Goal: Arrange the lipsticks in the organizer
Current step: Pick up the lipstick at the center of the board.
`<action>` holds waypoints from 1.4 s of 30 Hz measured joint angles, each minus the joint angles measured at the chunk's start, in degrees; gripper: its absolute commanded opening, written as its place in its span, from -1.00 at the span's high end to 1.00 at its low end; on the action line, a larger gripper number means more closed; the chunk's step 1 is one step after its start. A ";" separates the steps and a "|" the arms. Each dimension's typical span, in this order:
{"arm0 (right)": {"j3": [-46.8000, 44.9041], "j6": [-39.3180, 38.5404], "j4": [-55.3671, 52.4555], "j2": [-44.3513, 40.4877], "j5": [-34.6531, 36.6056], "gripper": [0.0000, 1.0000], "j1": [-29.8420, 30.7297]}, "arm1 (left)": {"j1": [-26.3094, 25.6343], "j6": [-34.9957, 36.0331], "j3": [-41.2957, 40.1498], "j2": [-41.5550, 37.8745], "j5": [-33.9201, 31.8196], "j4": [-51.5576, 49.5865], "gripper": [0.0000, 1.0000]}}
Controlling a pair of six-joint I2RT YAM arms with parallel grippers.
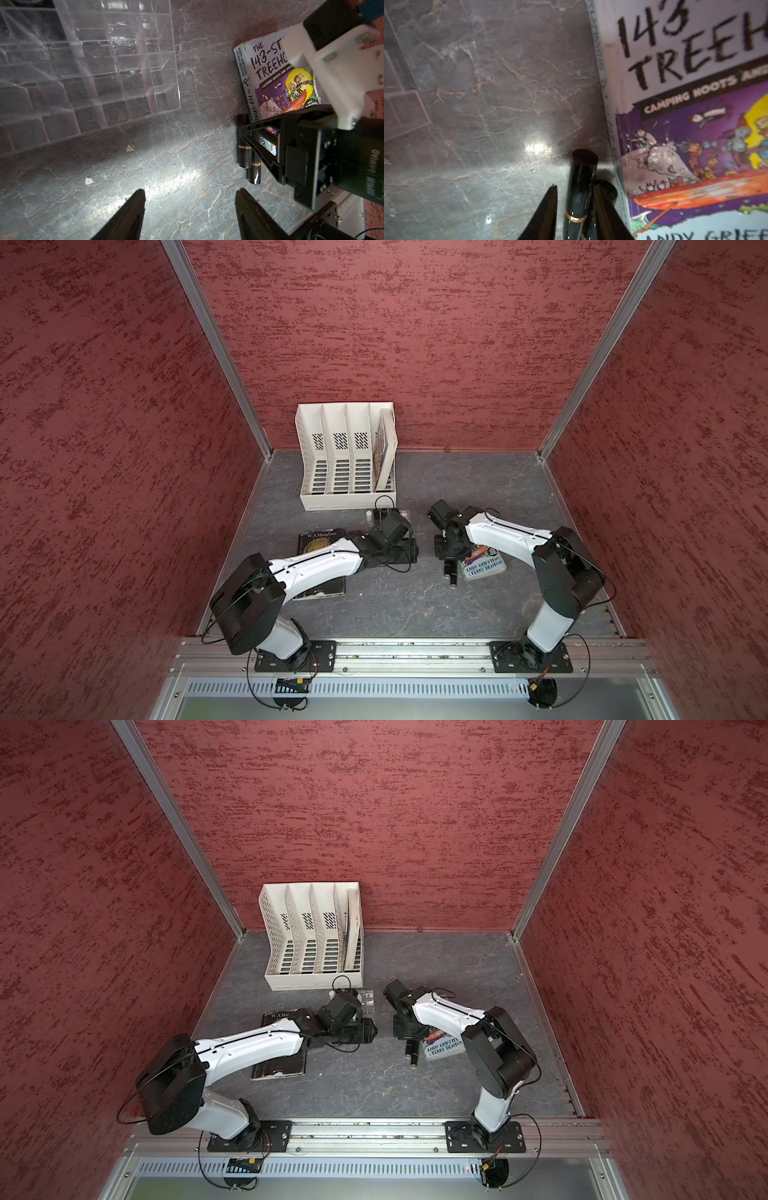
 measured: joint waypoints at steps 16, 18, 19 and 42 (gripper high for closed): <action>1.99 0.83 3.39 5.11 1.81 0.59 0.00 | 0.50 0.59 -0.26 -0.24 0.59 0.46 -0.43; 1.99 0.81 4.09 5.05 0.98 0.61 0.00 | 2.01 0.87 -1.92 -1.62 2.40 1.73 -0.46; 1.99 0.79 4.68 4.83 0.22 0.61 0.00 | 3.56 0.92 -3.58 -3.04 3.93 2.78 -0.47; -3.52 9.11 49.44 -14.47 -35.80 0.61 0.07 | 12.66 -0.55 -22.18 -25.53 30.38 32.44 -0.28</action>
